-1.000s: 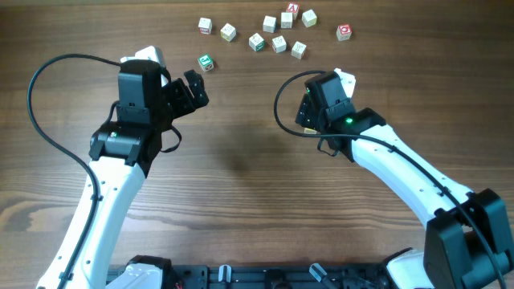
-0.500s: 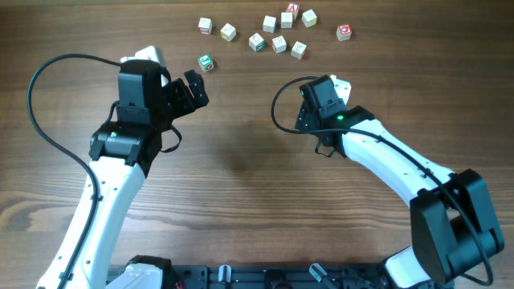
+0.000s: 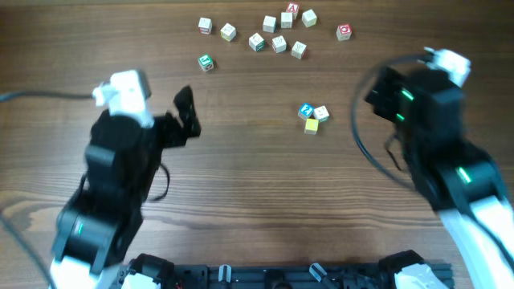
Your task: Form a circle
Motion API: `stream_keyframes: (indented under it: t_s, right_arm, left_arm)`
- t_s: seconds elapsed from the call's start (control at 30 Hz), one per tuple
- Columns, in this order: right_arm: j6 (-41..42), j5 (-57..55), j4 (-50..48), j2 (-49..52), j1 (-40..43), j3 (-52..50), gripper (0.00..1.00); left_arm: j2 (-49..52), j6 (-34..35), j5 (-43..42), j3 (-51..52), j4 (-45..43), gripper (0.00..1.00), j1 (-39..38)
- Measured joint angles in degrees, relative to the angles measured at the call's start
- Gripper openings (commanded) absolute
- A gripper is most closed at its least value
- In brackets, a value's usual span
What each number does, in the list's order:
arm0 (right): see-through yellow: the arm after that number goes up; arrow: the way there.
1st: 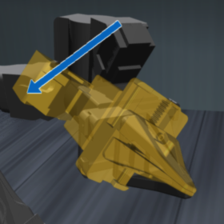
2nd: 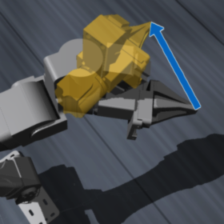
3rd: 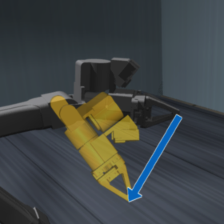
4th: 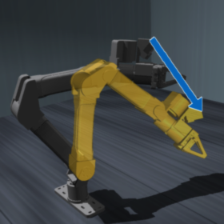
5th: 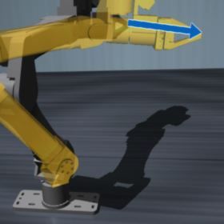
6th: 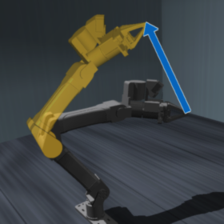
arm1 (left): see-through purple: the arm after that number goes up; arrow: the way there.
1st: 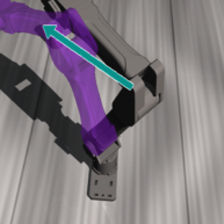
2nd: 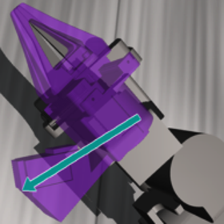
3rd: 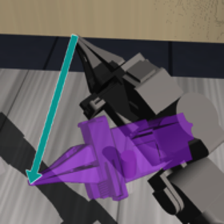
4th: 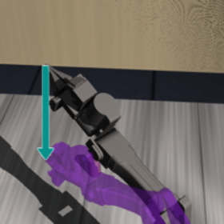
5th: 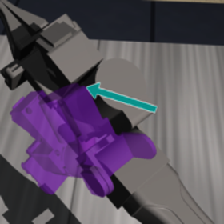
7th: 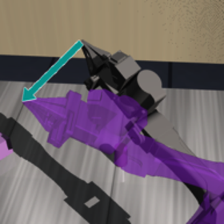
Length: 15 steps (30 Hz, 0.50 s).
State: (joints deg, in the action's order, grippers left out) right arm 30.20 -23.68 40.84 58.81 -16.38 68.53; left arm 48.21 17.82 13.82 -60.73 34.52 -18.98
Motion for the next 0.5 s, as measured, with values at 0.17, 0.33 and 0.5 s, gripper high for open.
stream_keyframes:
  t_s: [0.17, 0.33, 0.5]
  right_arm:
    - [-4.17, -3.87, 2.95, -14.38, 0.0, 0.26, 0.99]
    - [-4.98, -6.88, 4.22, -19.32, 0.0, 0.26, 1.0]
    - [-4.79, -7.5, 4.39, -18.95, 0.0, 0.24, 1.0]
  left_arm:
    - [-5.84, 0.81, 7.45, 0.2, 8.35, 1.0, -6.4]
    - [-6.36, 4.46, 14.1, 4.26, 9.88, 1.0, -9.81]
    - [-4.2, 5.73, 15.78, 5.84, 10.54, 1.0, -9.86]
